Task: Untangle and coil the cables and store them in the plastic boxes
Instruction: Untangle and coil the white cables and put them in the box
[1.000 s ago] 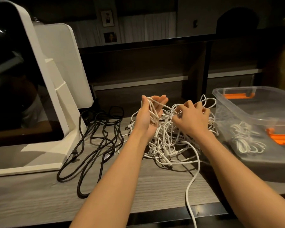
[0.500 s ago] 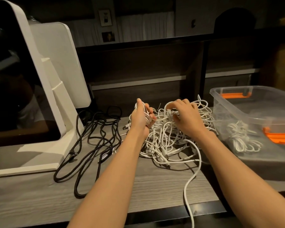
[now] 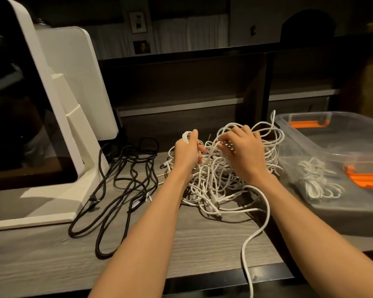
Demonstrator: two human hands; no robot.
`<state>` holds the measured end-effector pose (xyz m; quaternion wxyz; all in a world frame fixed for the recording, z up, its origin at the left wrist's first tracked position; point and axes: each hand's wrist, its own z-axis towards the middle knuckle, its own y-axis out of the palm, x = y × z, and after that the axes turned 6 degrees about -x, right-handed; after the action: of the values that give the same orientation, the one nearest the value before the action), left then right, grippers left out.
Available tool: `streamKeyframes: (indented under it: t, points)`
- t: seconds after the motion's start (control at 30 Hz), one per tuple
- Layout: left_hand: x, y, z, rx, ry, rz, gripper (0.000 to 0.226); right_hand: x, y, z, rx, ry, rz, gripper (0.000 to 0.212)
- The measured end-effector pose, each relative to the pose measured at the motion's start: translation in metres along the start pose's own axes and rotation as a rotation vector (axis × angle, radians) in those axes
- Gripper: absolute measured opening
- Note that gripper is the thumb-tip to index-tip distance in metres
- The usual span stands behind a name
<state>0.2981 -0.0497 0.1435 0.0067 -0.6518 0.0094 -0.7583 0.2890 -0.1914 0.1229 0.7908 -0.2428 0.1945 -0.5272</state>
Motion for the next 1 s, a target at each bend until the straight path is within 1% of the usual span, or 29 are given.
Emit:
streamKeyframes:
  t: [0.07,0.2,0.27,0.33,0.43,0.57,0.6,0.67,0.7,0.77,0.9,1.0]
  points:
    - [0.000,0.001,-0.002,-0.011,0.063,0.086,0.045,-0.004,-0.001,0.000,0.008,0.001,0.025,0.014]
    - [-0.001,0.002,-0.001,-0.067,0.160,0.265,0.053,-0.004,-0.001,-0.001,-0.026,0.067,0.038,0.025]
    - [-0.003,-0.001,0.000,-0.114,0.158,0.298,0.052,-0.002,-0.002,-0.001,-0.053,0.099,0.073,0.027]
    - [-0.003,-0.002,0.001,-0.171,0.151,0.342,0.052,-0.003,-0.002,0.001,-0.079,0.147,0.189,0.022]
    - [-0.001,0.000,-0.002,-0.250,0.179,0.471,0.055,-0.005,-0.003,0.003,-0.102,0.200,0.378,0.014]
    - [0.001,-0.001,-0.001,-0.424,0.089,0.412,0.074,-0.006,-0.006,0.003,-0.162,0.201,0.500,0.017]
    - [0.001,-0.003,0.000,-0.472,0.093,0.408,0.073,-0.006,-0.006,0.002,-0.164,0.202,0.515,0.015]
    - [0.000,-0.007,0.001,-0.539,0.151,0.440,0.053,-0.005,-0.004,0.002,-0.178,0.195,0.524,0.013]
    - [-0.001,-0.008,0.001,-0.542,0.173,0.463,0.046,-0.004,-0.004,0.002,-0.192,0.186,0.519,0.013]
    - [-0.002,-0.009,0.000,-0.456,0.170,0.441,0.043,0.002,-0.003,0.003,-0.228,0.197,0.498,0.012]
    - [-0.004,-0.009,0.001,-0.124,0.120,0.171,0.042,0.014,0.000,0.002,-0.259,0.330,0.359,0.005]
    - [-0.002,-0.010,0.004,0.086,0.091,-0.012,0.042,0.014,0.002,0.001,-0.262,0.372,0.269,0.006]
